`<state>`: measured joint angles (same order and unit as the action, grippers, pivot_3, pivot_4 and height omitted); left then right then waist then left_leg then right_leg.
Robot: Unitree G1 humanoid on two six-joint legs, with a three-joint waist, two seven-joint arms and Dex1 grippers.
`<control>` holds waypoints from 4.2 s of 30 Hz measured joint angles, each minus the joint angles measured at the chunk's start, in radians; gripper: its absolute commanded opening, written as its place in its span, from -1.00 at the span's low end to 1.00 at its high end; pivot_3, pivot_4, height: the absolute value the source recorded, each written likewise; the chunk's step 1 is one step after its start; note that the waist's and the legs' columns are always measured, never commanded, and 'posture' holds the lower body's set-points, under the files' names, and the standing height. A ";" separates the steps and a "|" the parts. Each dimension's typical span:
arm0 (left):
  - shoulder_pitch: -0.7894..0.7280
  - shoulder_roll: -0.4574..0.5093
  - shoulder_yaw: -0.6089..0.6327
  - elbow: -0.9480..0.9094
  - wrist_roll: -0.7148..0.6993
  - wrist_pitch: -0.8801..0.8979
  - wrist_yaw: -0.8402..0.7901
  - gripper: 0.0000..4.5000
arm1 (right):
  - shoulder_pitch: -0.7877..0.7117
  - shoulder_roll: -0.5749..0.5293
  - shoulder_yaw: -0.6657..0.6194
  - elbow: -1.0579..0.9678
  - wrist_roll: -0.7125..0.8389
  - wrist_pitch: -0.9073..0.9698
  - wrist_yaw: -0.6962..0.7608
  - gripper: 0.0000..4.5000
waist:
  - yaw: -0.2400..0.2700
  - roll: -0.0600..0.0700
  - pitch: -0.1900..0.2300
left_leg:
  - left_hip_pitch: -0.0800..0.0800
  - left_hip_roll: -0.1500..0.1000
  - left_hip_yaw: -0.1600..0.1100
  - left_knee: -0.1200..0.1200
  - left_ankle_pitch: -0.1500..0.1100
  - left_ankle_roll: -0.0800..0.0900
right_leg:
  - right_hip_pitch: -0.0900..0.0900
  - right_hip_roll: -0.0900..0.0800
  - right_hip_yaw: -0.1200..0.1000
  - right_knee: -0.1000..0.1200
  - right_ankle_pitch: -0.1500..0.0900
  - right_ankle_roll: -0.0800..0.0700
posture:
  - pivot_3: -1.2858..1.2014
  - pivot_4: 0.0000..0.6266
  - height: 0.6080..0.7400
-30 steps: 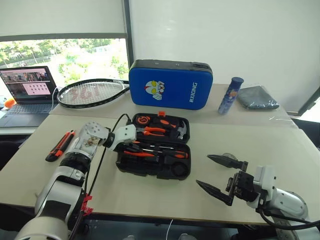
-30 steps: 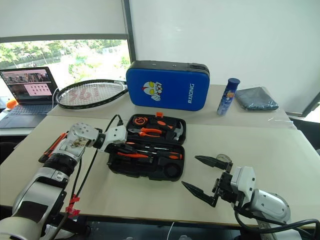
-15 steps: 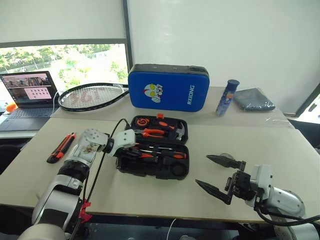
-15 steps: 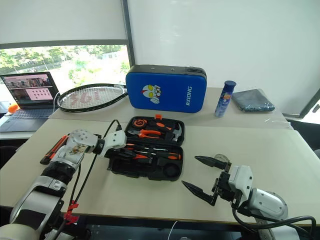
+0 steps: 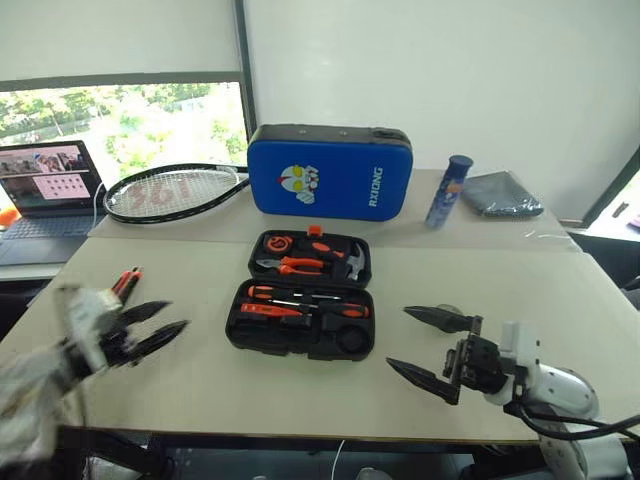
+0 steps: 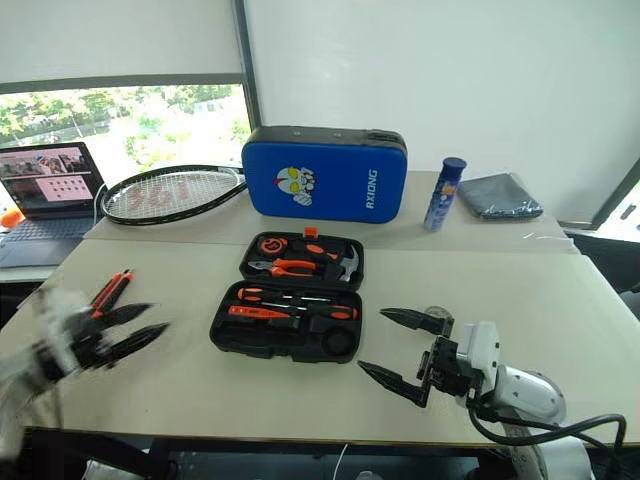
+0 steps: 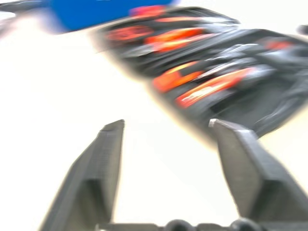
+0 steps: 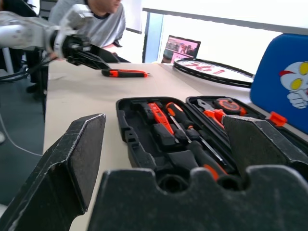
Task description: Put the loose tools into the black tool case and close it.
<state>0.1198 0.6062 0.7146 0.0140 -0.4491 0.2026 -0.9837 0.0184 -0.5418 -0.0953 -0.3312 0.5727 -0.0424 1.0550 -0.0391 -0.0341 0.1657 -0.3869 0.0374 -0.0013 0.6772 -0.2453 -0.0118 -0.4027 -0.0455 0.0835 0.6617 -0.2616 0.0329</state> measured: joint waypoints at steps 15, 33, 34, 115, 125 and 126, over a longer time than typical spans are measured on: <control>0.125 -0.022 0.093 -0.024 -0.087 0.081 0.235 0.99 | -0.011 0.044 0.003 0.003 -0.001 -0.038 0.003 1.00 | 0.026 -0.005 -0.001 | 0.001 -0.002 0.002 0.000 0.001 -0.001 | 0.001 0.003 -0.002 -0.001 -0.002 0.001 | 0.03 -0.52 1.00; -0.947 0.343 -0.613 0.908 0.272 0.422 0.243 0.99 | -0.046 0.036 0.043 -0.059 -0.002 0.033 -0.079 1.00 | 0.000 -0.006 0.000 | -0.006 -0.004 0.000 -0.005 0.001 -0.001 | -0.005 0.003 -0.005 -0.003 -0.001 -0.002 | 0.03 -0.52 1.00; -0.965 0.334 -0.626 0.944 0.290 0.410 0.240 0.99 | -0.044 0.034 0.043 -0.062 -0.002 0.034 -0.081 1.00 | 0.000 -0.006 0.000 | -0.006 -0.004 0.000 -0.005 0.001 -0.001 | -0.005 0.003 -0.005 -0.003 -0.001 -0.002 | 0.03 -0.52 1.00; -1.022 -0.021 -1.060 0.593 0.477 -0.335 -0.591 0.95 | 0.181 -0.030 -0.011 -0.150 -0.050 0.025 -0.138 1.00 | 0.024 -0.002 -0.002 | -0.009 -0.005 -0.005 0.002 0.002 -0.001 | -0.001 0.003 -0.009 -0.003 -0.001 0.000 | 0.03 -0.52 1.00; -0.982 0.038 -1.049 0.461 0.302 -0.242 -0.626 0.85 | 0.190 -0.030 -0.011 -0.151 -0.050 0.024 -0.137 1.00 | 0.020 -0.002 -0.001 | -0.011 -0.004 -0.005 0.002 0.002 -0.001 | -0.003 0.003 -0.009 -0.003 -0.001 0.000 | 0.03 -0.52 1.00; -0.980 0.073 -1.044 0.436 0.253 -0.222 -0.627 0.72 | 0.197 -0.030 -0.013 -0.151 -0.050 0.024 -0.137 1.00 | 0.018 -0.002 -0.001 | -0.011 -0.004 -0.005 0.002 0.002 -0.001 | -0.003 0.003 -0.009 -0.003 -0.001 0.000 | 0.03 -0.52 1.00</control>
<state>-0.8607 0.6796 -0.3294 0.4503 -0.1959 -0.0191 -1.6107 0.2151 -0.5717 -0.1084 -0.4820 0.5229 -0.0188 0.9176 -0.0207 -0.0357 0.1650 -0.3975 0.0333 -0.0065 0.6793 -0.2434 -0.0128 -0.4057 -0.0423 0.0741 0.6590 -0.2623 0.0326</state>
